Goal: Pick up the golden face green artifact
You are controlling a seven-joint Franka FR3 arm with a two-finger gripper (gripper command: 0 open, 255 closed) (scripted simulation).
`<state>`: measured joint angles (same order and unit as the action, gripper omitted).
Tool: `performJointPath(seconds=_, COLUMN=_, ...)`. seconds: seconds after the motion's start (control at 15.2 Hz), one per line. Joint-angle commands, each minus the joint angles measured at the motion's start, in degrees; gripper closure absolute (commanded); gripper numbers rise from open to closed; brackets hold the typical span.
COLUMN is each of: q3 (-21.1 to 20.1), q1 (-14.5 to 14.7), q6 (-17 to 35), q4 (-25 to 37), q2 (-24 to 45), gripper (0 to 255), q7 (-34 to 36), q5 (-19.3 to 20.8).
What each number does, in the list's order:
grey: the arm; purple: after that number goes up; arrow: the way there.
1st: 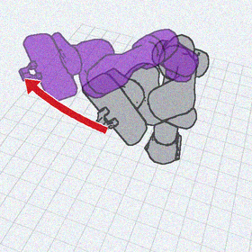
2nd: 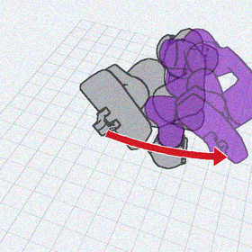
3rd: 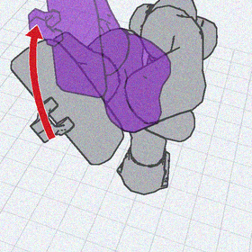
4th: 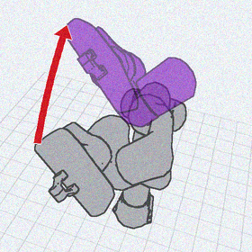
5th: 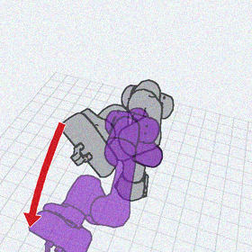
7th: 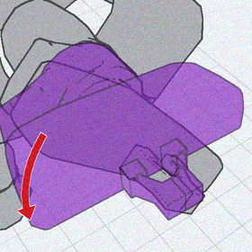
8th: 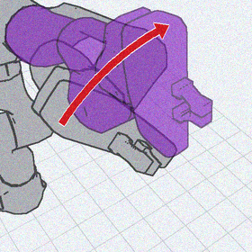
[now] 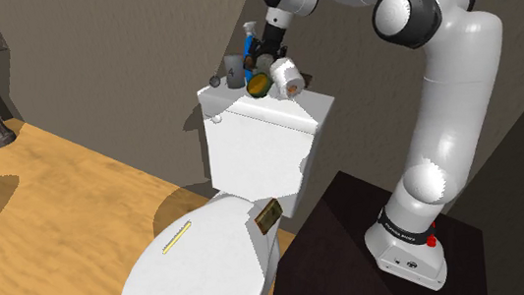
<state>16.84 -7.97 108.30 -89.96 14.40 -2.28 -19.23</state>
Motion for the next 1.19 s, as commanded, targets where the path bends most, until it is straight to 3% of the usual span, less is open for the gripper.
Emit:
performJointPath(seconds=0.0, q3=-0.3, q1=0.1, q6=-6.1, q4=-3.3, q2=-1.1, gripper=0, q7=-0.3, q5=0.4)
performJointPath(seconds=0.07, q3=-0.3, q1=0.1, q6=-6.1, q4=-3.3, q2=-1.1, gripper=0, q7=-0.3, q5=0.4)
performJointPath(seconds=0.13, q3=-0.3, q1=0.1, q6=-6.0, q4=-3.4, q2=-1.2, gripper=255, q7=-0.2, q5=0.4)
performJointPath(seconds=0.73, q3=-0.3, q1=0.1, q6=-6.1, q4=-3.3, q2=-1.1, gripper=255, q7=-0.3, q5=0.4)
performJointPath(seconds=1.12, q3=-0.1, q1=-0.1, q6=-10.4, q4=1.0, q2=-1.3, gripper=255, q7=0.8, q5=0.7)
